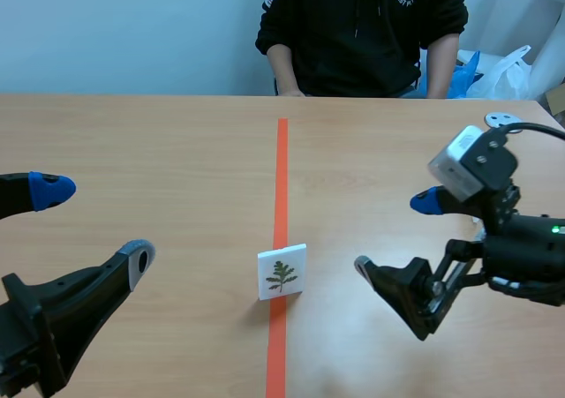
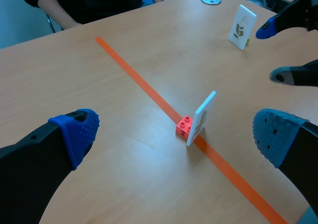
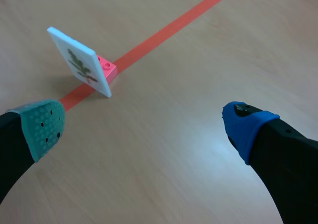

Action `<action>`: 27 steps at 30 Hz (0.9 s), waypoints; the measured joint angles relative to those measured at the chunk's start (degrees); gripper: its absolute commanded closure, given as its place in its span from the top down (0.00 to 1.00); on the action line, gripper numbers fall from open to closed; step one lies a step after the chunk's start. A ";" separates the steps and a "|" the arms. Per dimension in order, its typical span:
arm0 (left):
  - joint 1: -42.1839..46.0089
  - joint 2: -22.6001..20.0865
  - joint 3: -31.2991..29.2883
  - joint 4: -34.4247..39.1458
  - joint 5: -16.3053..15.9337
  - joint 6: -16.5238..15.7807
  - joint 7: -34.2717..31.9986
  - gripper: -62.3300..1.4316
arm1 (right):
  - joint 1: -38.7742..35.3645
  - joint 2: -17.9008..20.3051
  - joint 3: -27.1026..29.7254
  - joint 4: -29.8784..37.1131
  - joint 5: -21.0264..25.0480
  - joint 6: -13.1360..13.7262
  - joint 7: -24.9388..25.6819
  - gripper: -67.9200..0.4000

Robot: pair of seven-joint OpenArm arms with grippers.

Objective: Sort the leaf by its shape. The table is split by an orange tape line. A compound leaf with several leaflets goes to the left side, a simple leaf with one blade goes to the right side. Return to the home posture when a red brick is placed on the table.

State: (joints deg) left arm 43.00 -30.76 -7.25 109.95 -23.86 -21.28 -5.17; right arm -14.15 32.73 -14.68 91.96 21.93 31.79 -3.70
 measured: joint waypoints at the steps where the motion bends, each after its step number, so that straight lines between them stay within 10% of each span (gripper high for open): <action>1: 0.00 0.00 0.00 0.00 0.00 0.00 0.00 1.00 | 1.33 0.00 -1.86 -1.25 -0.92 0.02 0.70 1.00; 27: 0.00 0.00 0.00 0.00 0.00 0.00 -0.02 1.00 | 21.38 -13.38 -27.17 -28.83 -17.66 -3.85 17.18 1.00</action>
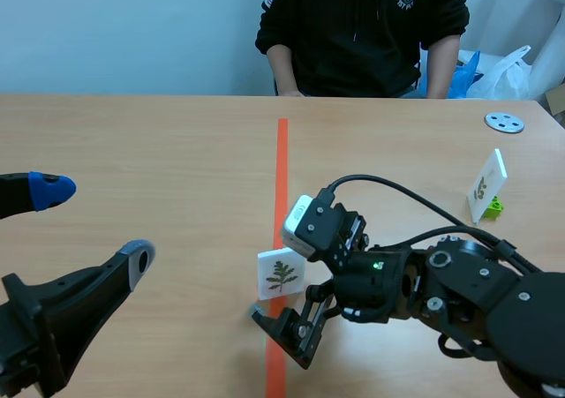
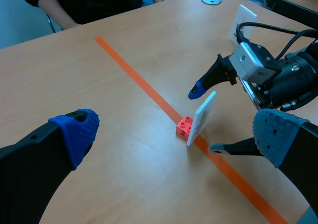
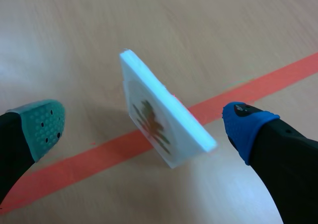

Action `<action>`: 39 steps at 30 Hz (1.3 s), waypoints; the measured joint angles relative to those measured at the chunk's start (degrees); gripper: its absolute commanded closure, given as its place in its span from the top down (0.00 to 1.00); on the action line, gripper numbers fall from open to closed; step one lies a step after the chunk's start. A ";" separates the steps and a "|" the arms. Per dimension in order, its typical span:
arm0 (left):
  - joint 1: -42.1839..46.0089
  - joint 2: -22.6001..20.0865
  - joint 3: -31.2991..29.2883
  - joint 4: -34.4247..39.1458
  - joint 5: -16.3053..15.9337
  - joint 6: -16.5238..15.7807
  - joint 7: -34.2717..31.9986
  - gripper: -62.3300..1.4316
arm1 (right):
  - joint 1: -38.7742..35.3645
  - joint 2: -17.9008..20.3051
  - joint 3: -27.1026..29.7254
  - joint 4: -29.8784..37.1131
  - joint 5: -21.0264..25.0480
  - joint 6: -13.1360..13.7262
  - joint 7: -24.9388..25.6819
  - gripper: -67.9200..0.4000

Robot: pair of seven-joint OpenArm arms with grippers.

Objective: Sort the leaf by its shape. The table is split by an orange tape line. A compound leaf with several leaflets goes to the left side, a simple leaf with one blade goes to the right side. Return to the home posture when a red brick is placed on the table.

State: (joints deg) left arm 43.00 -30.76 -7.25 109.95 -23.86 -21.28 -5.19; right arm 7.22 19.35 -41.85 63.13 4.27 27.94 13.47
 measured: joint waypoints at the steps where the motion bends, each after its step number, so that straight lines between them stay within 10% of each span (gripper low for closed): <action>1: 0.00 0.00 0.00 0.00 0.00 0.02 0.00 1.00 | 0.00 0.00 -0.37 -0.28 -0.02 -0.52 0.42 1.00; 16: 0.00 1.22 0.00 0.00 0.00 0.00 0.00 1.00 | -0.28 0.20 -0.61 -1.79 -0.02 -3.10 3.21 0.47; 39: 0.00 1.22 0.00 0.00 0.00 0.00 0.00 1.00 | -0.28 0.20 -0.61 -1.79 -0.42 -3.10 1.27 0.03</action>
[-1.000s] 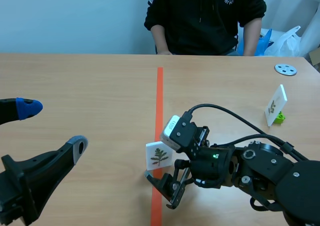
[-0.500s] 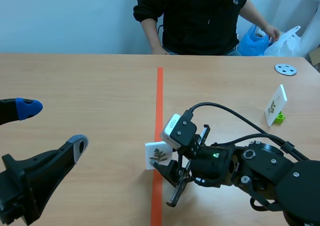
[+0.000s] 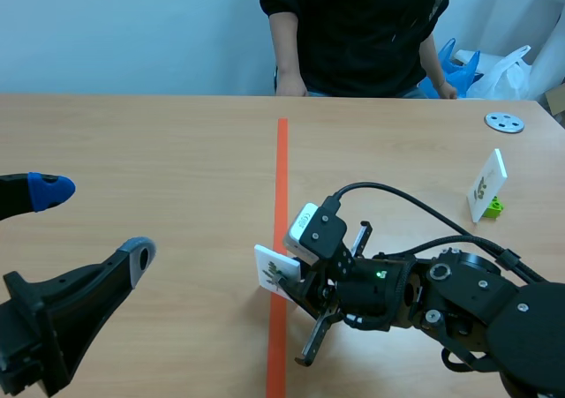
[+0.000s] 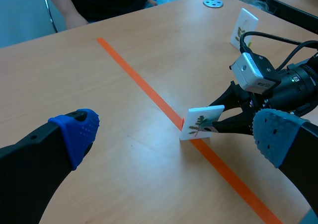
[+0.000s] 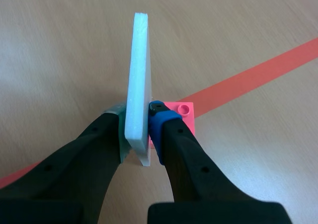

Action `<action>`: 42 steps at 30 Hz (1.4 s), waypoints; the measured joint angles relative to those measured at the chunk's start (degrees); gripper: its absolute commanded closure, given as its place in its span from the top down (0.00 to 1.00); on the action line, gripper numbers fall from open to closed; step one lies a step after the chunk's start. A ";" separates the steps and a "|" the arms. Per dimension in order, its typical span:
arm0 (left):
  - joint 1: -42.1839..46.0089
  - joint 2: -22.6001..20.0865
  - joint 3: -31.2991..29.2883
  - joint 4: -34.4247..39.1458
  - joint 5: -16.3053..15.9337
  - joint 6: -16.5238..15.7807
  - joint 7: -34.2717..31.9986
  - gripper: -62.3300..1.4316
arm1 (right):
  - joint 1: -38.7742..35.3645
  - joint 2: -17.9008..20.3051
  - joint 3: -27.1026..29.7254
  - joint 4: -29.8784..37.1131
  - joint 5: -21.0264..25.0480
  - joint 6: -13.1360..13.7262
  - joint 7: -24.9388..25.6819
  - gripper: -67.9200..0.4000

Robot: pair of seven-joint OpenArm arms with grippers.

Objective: Sort the leaf by its shape. The table is split by an orange tape line. A compound leaf with several leaflets goes to the left side, a simple leaf with one blade goes to the right side. Return to the home posture when a red brick is placed on the table.

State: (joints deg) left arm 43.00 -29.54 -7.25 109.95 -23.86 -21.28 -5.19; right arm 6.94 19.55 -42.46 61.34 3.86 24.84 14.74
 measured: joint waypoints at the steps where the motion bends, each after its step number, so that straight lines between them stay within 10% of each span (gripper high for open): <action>1: 0.00 0.00 0.00 0.00 0.00 0.00 0.00 1.00 | 0.00 0.00 0.11 0.00 0.00 0.00 0.04 0.03; 23: 0.00 0.00 0.00 0.00 0.00 0.00 0.00 1.00 | -14.97 0.28 38.64 20.39 15.87 0.24 -9.46 0.03; 27: 0.00 0.00 0.00 0.00 -0.02 0.00 0.00 1.00 | -16.04 0.28 45.44 20.41 18.34 -0.85 -11.91 0.03; 33: -0.02 0.00 0.00 0.00 0.00 0.00 0.02 1.00 | -16.33 0.31 49.51 18.75 18.73 -9.27 -13.31 0.03; 42: -0.02 0.00 0.00 0.00 0.00 0.00 0.00 1.00 | -10.93 -0.68 48.65 3.48 18.95 -9.22 -10.49 0.03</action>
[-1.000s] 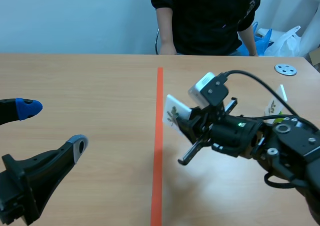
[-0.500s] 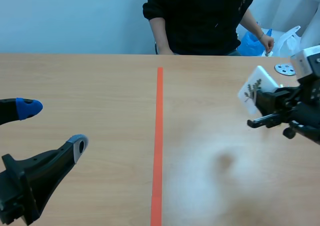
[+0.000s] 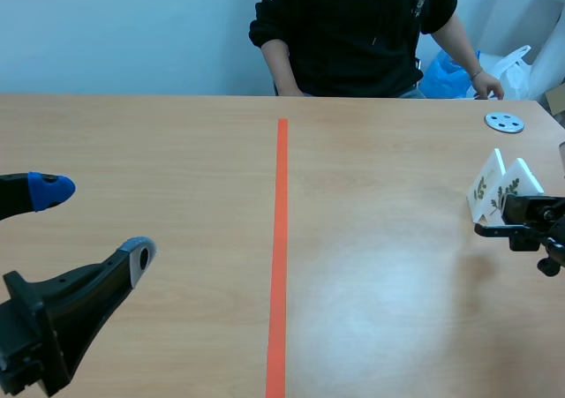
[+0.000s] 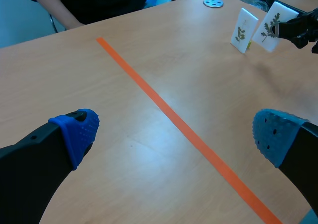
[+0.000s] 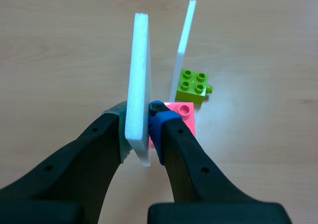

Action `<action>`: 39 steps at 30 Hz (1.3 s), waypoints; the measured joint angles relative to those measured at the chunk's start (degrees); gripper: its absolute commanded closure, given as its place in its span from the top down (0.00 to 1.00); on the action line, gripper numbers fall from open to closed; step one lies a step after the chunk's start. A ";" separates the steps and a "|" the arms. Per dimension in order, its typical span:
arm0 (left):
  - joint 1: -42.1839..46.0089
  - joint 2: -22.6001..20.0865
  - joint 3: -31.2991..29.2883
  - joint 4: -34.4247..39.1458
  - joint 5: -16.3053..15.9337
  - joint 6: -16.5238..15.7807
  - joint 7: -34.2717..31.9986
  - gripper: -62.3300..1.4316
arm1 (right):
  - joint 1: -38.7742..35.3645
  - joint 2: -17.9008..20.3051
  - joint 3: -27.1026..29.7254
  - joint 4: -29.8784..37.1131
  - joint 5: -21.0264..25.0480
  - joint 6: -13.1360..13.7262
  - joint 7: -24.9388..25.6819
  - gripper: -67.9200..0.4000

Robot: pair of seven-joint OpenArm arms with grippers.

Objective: Sort the leaf by its shape. The table is split by an orange tape line. A compound leaf with several leaflets goes to the left side, a simple leaf with one blade goes to the right side. Return to the home posture when a red brick is placed on the table.

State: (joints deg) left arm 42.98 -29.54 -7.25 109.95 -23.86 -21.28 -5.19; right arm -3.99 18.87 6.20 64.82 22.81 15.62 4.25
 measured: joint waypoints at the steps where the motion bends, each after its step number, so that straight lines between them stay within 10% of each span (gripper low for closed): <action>1: 0.00 0.00 0.00 0.00 0.00 0.00 0.02 1.00 | 0.68 -0.15 0.00 -0.96 0.00 -0.02 0.26 0.03; 20: 0.00 0.00 0.00 0.00 0.00 0.00 0.00 1.00 | 8.09 -4.26 -2.56 -13.79 -6.54 -6.19 5.14 0.05; 39: 0.00 0.00 0.00 0.00 0.00 0.00 -0.11 1.00 | 6.38 -3.58 -2.34 -9.22 -5.35 -4.55 7.08 0.80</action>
State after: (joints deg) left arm 42.98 -29.54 -7.25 109.95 -23.86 -21.28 -5.30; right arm 2.39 15.29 3.86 55.59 17.45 11.07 11.33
